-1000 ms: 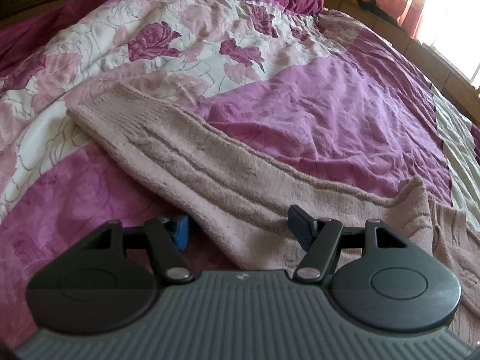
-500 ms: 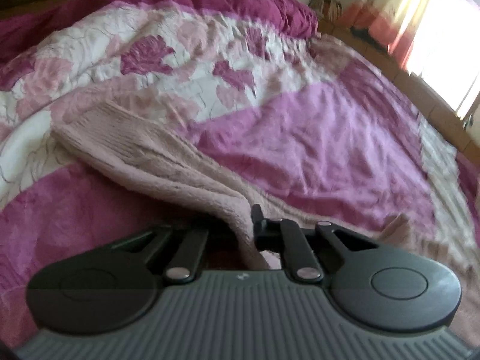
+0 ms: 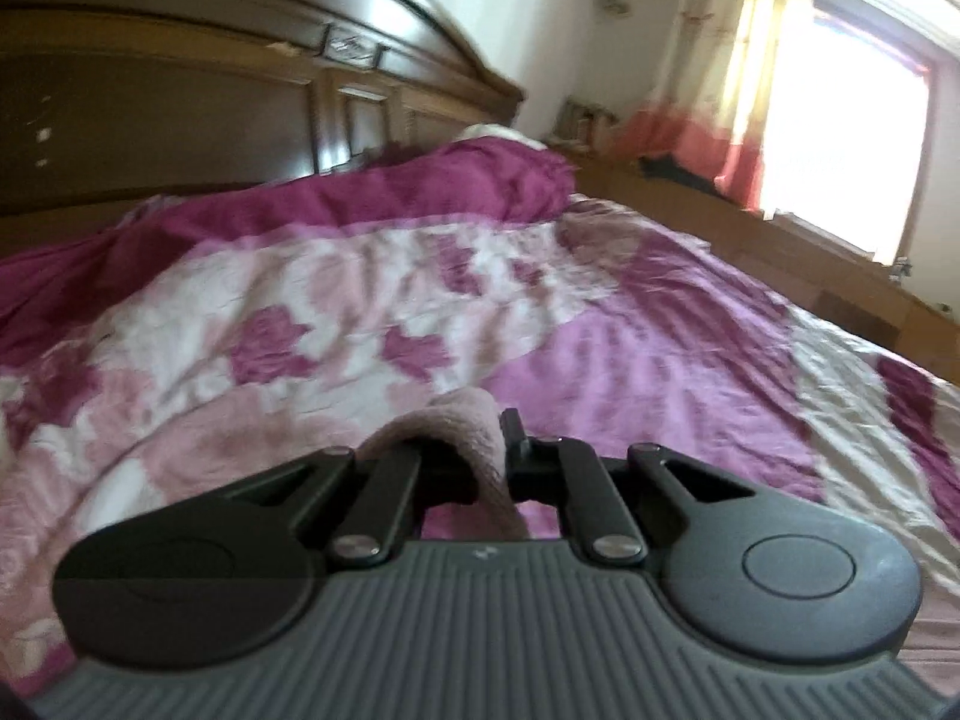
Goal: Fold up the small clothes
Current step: 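Lift the sleeve with the left gripper, lay it across the body, open, then move the right gripper to the other sleeve cuff and close on it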
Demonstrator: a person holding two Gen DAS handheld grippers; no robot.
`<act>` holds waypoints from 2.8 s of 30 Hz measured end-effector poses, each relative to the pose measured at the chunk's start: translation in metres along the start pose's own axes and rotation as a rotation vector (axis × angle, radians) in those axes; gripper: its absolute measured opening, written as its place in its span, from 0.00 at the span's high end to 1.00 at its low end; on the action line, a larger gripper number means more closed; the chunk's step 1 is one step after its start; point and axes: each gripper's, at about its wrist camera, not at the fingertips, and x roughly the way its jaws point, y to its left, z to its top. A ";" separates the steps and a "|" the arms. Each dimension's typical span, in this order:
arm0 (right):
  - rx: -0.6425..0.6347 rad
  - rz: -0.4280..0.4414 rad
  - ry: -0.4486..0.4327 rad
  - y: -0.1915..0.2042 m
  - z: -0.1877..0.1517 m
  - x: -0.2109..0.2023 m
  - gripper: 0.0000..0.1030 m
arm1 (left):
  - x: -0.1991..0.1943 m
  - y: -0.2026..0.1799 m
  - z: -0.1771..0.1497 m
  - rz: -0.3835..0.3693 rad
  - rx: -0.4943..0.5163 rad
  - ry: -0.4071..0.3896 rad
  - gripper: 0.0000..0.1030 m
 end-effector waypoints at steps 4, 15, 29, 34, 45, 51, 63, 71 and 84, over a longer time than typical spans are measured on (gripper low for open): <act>0.014 0.011 -0.004 -0.003 0.001 -0.003 0.09 | -0.006 -0.034 -0.002 -0.089 0.009 0.010 0.92; 0.064 0.029 -0.024 -0.014 0.002 -0.011 0.09 | -0.014 -0.135 -0.038 -0.293 0.074 0.067 0.92; 0.093 0.040 -0.027 -0.022 0.002 -0.013 0.09 | -0.012 -0.208 -0.124 -0.407 0.249 0.244 0.92; 0.101 0.042 -0.024 -0.025 0.001 -0.012 0.09 | -0.003 -0.211 -0.150 -0.394 0.283 0.322 0.92; 0.101 0.043 -0.022 -0.025 -0.001 -0.011 0.09 | -0.008 -0.218 -0.161 -0.487 0.343 0.452 0.53; 0.103 0.045 -0.019 -0.026 -0.002 -0.009 0.09 | -0.021 -0.222 -0.160 -0.495 0.393 0.494 0.43; 0.094 0.043 -0.014 -0.025 -0.002 -0.007 0.09 | -0.043 -0.201 -0.146 -0.509 0.422 0.549 0.42; 0.096 0.041 -0.014 -0.023 -0.001 -0.007 0.09 | -0.049 -0.178 -0.135 -0.486 0.410 0.546 0.42; 0.026 0.117 -0.004 0.010 0.021 -0.006 0.09 | -0.043 -0.132 -0.114 -0.368 0.359 0.509 0.42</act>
